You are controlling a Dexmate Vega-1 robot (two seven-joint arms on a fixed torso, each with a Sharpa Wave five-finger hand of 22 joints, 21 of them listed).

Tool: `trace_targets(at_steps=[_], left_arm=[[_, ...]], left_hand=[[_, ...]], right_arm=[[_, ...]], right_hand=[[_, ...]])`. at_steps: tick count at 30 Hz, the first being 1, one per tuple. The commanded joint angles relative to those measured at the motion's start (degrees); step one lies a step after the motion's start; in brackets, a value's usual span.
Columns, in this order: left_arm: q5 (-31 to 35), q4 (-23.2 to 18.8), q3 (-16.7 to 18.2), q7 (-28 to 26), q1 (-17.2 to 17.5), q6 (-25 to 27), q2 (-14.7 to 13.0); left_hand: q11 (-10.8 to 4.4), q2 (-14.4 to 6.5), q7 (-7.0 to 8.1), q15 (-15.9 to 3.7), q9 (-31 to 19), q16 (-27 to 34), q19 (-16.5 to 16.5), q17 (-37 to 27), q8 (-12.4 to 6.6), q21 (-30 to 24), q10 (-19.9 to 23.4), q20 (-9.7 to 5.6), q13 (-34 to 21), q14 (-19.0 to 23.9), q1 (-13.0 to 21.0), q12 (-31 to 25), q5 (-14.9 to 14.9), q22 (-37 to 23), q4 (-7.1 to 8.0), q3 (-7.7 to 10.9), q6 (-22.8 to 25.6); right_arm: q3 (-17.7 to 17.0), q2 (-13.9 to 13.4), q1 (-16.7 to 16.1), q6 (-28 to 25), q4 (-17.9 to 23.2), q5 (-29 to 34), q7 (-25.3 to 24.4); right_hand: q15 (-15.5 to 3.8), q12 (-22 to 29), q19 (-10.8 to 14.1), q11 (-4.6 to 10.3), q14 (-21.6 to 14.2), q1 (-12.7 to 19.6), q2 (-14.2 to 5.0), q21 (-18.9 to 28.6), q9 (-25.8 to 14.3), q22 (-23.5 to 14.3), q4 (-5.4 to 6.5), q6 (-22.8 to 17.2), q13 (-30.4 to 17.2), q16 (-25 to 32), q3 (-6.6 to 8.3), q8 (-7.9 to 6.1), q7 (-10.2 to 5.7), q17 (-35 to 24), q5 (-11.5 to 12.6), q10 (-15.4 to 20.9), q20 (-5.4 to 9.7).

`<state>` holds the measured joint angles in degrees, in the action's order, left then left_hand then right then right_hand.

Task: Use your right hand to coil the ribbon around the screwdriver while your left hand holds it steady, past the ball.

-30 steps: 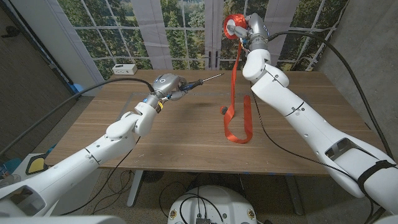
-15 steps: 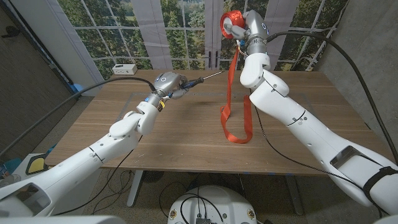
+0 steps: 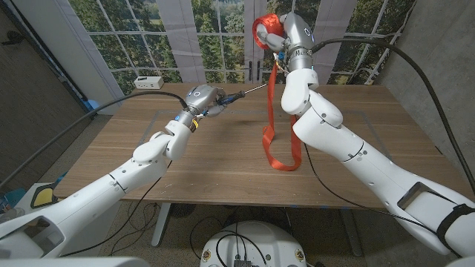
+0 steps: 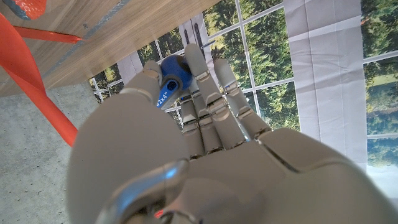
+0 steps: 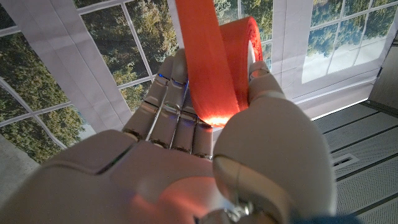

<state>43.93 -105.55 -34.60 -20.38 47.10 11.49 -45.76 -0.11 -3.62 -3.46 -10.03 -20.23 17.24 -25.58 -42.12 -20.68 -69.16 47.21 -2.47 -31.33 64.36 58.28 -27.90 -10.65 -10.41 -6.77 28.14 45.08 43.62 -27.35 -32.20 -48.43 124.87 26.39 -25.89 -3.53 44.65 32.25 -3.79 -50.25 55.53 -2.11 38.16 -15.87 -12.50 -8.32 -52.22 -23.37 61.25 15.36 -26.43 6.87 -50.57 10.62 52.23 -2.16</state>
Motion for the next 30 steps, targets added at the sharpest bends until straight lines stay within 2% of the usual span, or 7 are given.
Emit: trace_targets(at_steps=[1, 5, 8, 10, 13, 22, 30], left_arm=[[-0.31, -0.94, 0.12, -0.18, 0.82, 0.37, -0.30], [-0.38, -1.51, 0.56, -0.61, 1.61, 0.67, -0.69], [-0.81, -1.63, 0.83, -0.65, 1.99, 0.69, -0.83], [-0.69, -1.62, 0.77, -0.64, 2.09, 0.54, -1.04], [-0.83, -1.79, 1.08, -0.80, 2.45, 0.91, -1.13], [-0.80, -0.95, 1.13, -0.80, 1.90, 1.51, -0.83], [-0.39, 0.49, 0.65, -2.80, 1.00, 2.26, 0.73]], left_hand=[[-9.63, -5.23, 4.88, -3.17, -4.08, -0.13, -0.13, -0.30, -2.85, -0.44, 10.07, 0.02, -9.27, 2.16, 4.66, -0.09, -0.89, 0.07, -1.52, 4.36, 8.57], [-9.53, -5.24, 4.71, -3.15, -4.01, -0.19, -0.19, -0.34, -2.76, -0.49, 10.07, 0.00, -9.34, 2.20, 4.62, -0.08, -0.85, 0.07, -1.50, 4.40, 8.66], [-9.82, -5.23, 4.74, -3.17, -3.99, -0.23, -0.19, -0.37, -2.75, -0.50, 10.06, -0.03, -9.48, 2.23, 4.60, -0.13, -0.83, 0.08, -1.49, 4.42, 8.81], [-9.72, -5.22, 4.76, -3.16, -3.94, -0.26, -0.08, -0.38, -2.71, -0.48, 10.05, 0.02, -9.54, 2.27, 4.59, -0.12, -0.82, 0.08, -1.50, 4.45, 8.90], [-9.60, -5.20, 5.02, -3.18, -3.96, -0.31, -0.15, -0.41, -2.65, -0.53, 10.15, -0.04, -9.38, 2.29, 4.59, -0.03, -0.80, 0.07, -1.53, 4.48, 8.85], [-9.55, -5.21, 4.85, -3.17, -3.95, -0.42, -0.19, -0.50, -2.57, -0.59, 10.19, 0.00, -9.49, 2.32, 4.51, 0.01, -0.78, 0.08, -1.50, 4.55, 9.03], [-9.36, -5.20, 4.87, -3.15, -4.16, -0.52, -0.09, -0.57, -2.52, -0.60, 10.28, 0.02, -9.46, 2.33, 4.50, 0.10, -0.76, 0.09, -1.52, 4.63, 8.90]], right_arm=[[6.74, 4.84, 5.80, -2.82, -2.67, 3.36, 5.74], [8.62, 5.91, 8.06, -2.72, -5.47, 4.85, 6.54], [7.35, 6.85, 8.61, -1.47, -6.89, 2.90, 7.93], [8.15, 7.71, 9.44, -1.88, -8.76, 4.27, 6.80], [7.38, 8.00, 9.82, -2.31, -9.41, 3.44, 7.82], [3.53, 6.47, 5.94, -2.71, -6.72, 1.44, 6.14], [1.33, 4.26, 3.44, -3.65, -4.17, 0.13, 5.39]], right_hand=[[-5.88, 5.25, 0.35, 2.69, -2.72, 7.70, -6.75, 0.57, -7.29, -0.16, -0.32, -10.53, -5.23, 0.57, 0.75, -10.30, -1.63, -0.07, -0.02, 6.40, -0.60], [-5.87, 5.29, 0.37, 2.71, -2.82, 7.67, -6.75, 0.74, -7.15, -0.14, -0.27, -10.67, -5.26, 0.72, 0.73, -10.21, -1.58, -0.06, -0.07, 6.42, -0.60], [-5.90, 5.35, 0.35, 2.74, -2.99, 7.67, -6.74, 0.90, -7.20, -0.12, -0.25, -10.69, -5.36, 0.78, 0.72, -10.20, -1.66, 0.15, -0.11, 6.38, -0.59], [-5.89, 5.35, 0.34, 2.78, -2.94, 7.68, -6.71, 0.98, -7.18, -0.10, -0.27, -10.70, -5.29, 0.79, 0.76, -10.16, -1.65, 0.07, -0.12, 6.48, -0.60], [-5.89, 5.37, 0.31, 2.71, -2.97, 7.60, -6.70, 1.10, -7.27, -0.08, -0.20, -10.70, -5.32, 0.75, 0.76, -10.18, -1.74, 0.20, -0.14, 6.47, -0.56], [-5.93, 5.36, 0.15, 2.78, -2.91, 7.61, -6.65, 1.49, -7.20, -0.01, -0.21, -10.74, -5.35, 0.77, 0.94, -10.01, -1.85, 0.06, -0.16, 6.33, -0.59], [-6.11, 5.35, -0.02, 2.73, -2.67, 7.50, -6.67, 1.80, -7.47, 0.05, -0.12, -10.55, -5.33, 0.89, 1.01, -10.00, -1.75, -0.21, -0.18, 6.27, -0.53]])
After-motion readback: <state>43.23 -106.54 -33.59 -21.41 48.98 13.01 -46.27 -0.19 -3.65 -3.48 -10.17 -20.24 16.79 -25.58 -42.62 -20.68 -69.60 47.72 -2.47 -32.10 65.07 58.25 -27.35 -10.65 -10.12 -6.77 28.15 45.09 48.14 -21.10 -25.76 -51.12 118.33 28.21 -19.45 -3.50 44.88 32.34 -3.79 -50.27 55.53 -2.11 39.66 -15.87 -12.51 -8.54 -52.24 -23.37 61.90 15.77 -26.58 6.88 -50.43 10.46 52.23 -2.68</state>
